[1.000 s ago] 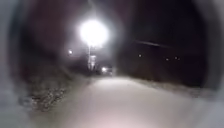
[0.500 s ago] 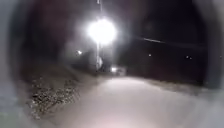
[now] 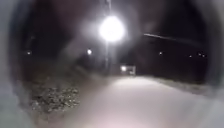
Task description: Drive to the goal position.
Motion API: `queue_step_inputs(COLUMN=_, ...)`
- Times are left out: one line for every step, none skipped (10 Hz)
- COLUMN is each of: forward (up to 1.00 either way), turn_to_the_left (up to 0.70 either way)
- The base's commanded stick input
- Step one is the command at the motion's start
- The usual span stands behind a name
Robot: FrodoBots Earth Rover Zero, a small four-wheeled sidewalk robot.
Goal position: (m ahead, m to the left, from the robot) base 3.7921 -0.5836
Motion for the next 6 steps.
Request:
queue_step_inputs(forward=1.0, turn_to_the_left=0.0)
queue_step_inputs(forward=1.0, turn_to_the_left=0.0)
queue_step_inputs(forward=1.0, turn_to_the_left=0.0)
queue_step_inputs(forward=1.0, turn_to_the_left=0.0)
queue_step_inputs(forward=1.0, turn_to_the_left=0.0)
queue_step_inputs(forward=1.0, turn_to_the_left=0.0)
